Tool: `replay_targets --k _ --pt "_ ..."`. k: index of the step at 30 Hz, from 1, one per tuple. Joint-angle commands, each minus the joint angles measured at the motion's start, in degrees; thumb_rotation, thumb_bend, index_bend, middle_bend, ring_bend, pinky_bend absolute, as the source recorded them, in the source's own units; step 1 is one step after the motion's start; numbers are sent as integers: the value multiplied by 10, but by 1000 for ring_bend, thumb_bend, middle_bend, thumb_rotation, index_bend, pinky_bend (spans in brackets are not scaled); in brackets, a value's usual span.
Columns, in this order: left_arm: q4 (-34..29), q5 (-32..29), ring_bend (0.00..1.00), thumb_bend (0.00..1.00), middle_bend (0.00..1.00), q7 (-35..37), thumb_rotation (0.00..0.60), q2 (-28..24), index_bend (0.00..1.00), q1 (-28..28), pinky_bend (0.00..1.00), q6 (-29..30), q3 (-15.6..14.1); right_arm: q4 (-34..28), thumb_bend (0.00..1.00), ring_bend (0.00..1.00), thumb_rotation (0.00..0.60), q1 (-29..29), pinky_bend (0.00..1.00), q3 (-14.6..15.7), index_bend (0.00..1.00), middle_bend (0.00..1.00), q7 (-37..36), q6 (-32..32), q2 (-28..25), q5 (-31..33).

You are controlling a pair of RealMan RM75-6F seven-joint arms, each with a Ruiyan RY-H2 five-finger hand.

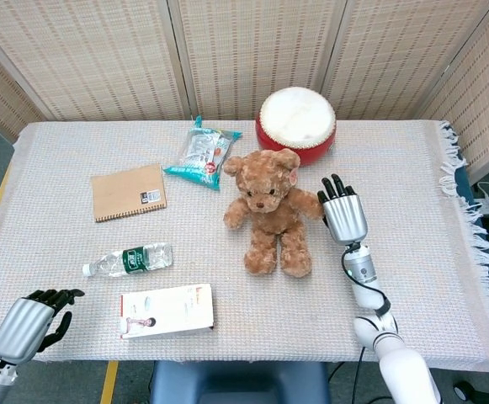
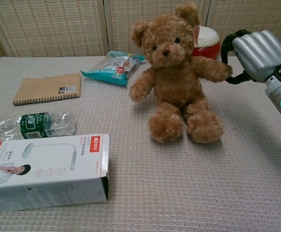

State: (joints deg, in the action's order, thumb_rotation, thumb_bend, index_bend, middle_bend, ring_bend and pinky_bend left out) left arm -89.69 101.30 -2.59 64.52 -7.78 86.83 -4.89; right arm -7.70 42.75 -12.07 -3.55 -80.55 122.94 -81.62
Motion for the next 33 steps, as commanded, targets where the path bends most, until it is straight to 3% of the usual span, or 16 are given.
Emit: replay_targets --k 1,12,23,33 --pt "-1 0 446 554 443 1 600 0 319 0 543 0 0 -4 112 223 600 3 601 -2 588 305 -7 -14 -1 3" --pt "0 -2 447 554 443 0 600 -1 319 0 544 -2 1 4 111 223 600 -9 601 21 588 306 11 21 4 -9" --pt "-1 -2 447 554 443 3 600 -2 319 0 544 -2 1 -3 111 223 600 4 601 3 588 306 0 -27 12 7" --pt "0 -3 446 555 443 1 600 -1 319 0 543 -3 1 5 111 223 600 -8 601 15 588 306 9 12 12 2"
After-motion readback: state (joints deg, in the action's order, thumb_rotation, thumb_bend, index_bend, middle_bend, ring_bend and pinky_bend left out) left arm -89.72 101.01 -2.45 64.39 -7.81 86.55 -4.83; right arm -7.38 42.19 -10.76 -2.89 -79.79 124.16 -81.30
